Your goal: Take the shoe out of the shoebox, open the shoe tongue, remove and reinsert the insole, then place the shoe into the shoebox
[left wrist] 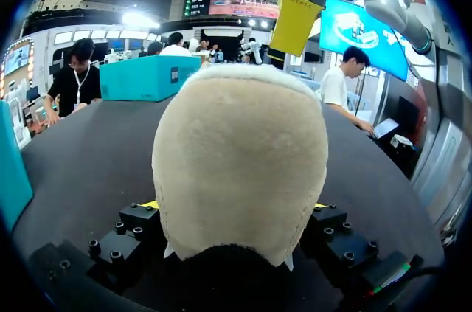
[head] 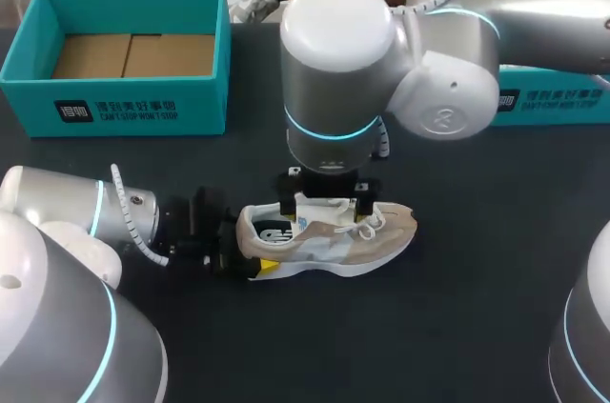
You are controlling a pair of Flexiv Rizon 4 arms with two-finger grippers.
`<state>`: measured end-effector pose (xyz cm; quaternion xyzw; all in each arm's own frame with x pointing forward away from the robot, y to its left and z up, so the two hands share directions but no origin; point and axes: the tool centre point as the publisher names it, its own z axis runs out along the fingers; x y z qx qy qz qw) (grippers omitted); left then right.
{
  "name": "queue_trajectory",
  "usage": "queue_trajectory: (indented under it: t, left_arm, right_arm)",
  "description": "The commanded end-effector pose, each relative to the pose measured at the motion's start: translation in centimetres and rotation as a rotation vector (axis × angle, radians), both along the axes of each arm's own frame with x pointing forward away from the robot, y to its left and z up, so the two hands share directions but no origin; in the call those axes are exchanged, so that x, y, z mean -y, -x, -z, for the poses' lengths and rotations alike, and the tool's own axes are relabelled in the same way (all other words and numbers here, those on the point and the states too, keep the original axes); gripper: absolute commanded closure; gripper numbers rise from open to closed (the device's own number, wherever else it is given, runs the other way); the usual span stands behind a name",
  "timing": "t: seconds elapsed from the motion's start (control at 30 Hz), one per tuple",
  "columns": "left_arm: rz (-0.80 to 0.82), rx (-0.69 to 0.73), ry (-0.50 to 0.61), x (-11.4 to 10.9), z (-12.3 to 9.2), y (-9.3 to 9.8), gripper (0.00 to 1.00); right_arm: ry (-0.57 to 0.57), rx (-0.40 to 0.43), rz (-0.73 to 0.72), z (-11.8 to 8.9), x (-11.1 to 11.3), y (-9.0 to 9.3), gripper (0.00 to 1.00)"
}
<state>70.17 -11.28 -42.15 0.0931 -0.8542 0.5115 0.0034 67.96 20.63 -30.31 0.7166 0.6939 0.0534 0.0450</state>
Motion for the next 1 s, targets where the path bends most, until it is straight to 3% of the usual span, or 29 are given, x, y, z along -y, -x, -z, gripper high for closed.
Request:
queue_trajectory:
  t: [0.03, 0.27, 0.57, 1.0]
  left_arm:
    - [-0.002, -0.001, -0.004, -0.1, 0.9, 0.2, 1.0]
    - [-0.002, -0.001, -0.004, -0.1, 0.9, 0.2, 1.0]
    - [-0.002, -0.001, -0.004, -0.1, 0.9, 0.2, 1.0]
    - [-0.002, -0.001, -0.004, -0.1, 0.9, 0.2, 1.0]
  right_arm:
    - [0.226, 0.0, 0.396, 0.6, -4.0, 0.2, 0.0]
    - [0.217, -0.016, 0.393, 1.0, -4.1, 0.1, 0.0]
    - [0.29, 0.045, 0.477, 1.1, -3.6, -1.0, 0.0]
    - [0.356, 0.027, 0.546, 4.1, -3.0, -1.8, 0.0]
